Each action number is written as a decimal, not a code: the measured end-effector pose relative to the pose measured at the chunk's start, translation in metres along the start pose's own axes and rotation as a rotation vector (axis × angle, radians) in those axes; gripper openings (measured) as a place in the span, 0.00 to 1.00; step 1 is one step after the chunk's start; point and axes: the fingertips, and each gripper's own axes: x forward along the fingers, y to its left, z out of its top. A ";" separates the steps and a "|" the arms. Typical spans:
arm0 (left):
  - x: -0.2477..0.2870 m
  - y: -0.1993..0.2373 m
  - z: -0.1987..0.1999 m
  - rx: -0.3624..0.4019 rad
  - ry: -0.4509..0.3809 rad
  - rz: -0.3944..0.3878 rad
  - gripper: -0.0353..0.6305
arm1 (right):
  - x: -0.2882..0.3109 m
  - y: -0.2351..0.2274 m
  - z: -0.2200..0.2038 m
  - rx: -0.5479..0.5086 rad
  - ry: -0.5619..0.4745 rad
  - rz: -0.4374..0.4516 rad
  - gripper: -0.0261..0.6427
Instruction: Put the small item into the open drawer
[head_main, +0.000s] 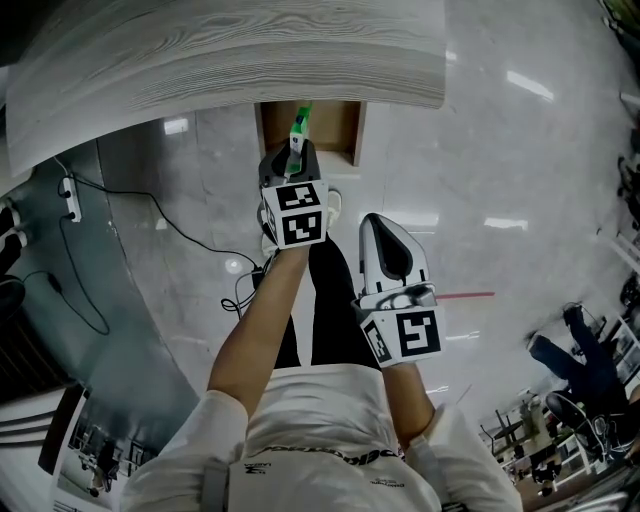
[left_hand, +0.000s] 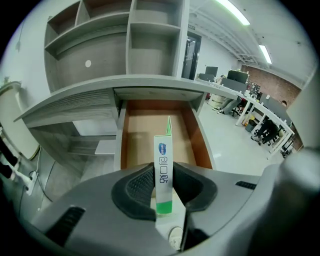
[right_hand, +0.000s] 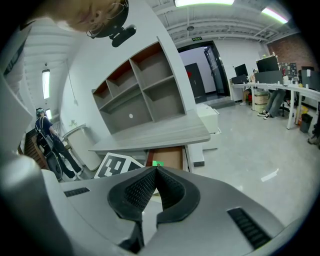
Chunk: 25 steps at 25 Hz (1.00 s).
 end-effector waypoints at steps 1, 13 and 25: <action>0.002 0.000 0.000 -0.003 0.004 0.002 0.21 | 0.000 0.000 0.000 0.000 0.000 0.000 0.08; 0.024 0.007 -0.008 -0.006 0.038 -0.002 0.26 | -0.004 0.000 -0.012 -0.006 0.017 -0.014 0.08; -0.004 0.005 0.006 -0.033 -0.003 -0.035 0.32 | -0.018 0.014 0.006 -0.010 -0.026 -0.037 0.08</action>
